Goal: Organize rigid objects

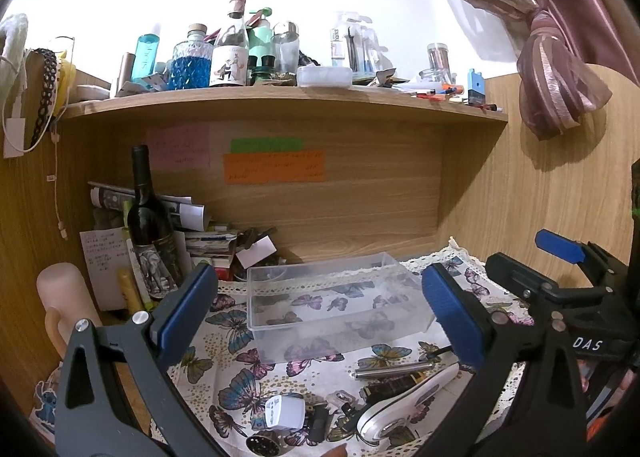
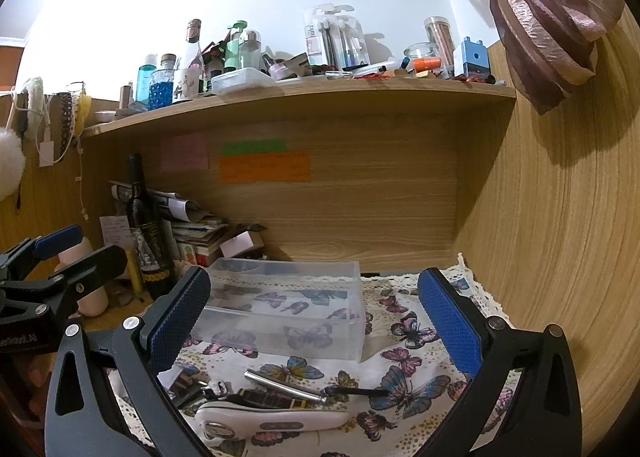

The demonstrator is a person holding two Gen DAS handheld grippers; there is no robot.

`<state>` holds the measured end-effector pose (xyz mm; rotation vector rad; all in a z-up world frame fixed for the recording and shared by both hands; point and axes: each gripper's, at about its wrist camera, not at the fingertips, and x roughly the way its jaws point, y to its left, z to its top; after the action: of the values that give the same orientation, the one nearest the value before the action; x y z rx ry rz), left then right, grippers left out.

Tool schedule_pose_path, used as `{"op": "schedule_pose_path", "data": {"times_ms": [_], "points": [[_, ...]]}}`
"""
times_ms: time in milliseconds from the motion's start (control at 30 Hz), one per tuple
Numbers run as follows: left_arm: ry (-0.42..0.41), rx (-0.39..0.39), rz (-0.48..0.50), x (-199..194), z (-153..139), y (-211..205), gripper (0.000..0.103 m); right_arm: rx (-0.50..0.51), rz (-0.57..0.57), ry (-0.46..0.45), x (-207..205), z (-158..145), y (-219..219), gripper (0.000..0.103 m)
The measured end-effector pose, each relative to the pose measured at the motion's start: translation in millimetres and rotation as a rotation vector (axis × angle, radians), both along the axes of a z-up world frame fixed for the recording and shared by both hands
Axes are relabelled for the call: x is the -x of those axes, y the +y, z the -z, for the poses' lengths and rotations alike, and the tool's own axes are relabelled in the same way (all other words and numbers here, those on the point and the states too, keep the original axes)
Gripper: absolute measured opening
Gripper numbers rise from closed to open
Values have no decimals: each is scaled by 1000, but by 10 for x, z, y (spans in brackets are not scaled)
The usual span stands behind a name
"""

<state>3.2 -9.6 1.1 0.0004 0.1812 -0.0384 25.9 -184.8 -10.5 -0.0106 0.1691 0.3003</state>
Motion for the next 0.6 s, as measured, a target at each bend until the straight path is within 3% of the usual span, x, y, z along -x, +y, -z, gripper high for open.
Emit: {"op": "schedule_pose_path", "data": {"times_ms": [433,500,600], "points": [[-11,4,32,12,-9,4,103,-6,-13,38,-88,28,-16,103],[-8,6,22,2,-4,22,95,3,-24,36,-91,34,-16,103],[30,16,14,-68,13,104,83,25,-46,56,-133,60,-9,90]]}}
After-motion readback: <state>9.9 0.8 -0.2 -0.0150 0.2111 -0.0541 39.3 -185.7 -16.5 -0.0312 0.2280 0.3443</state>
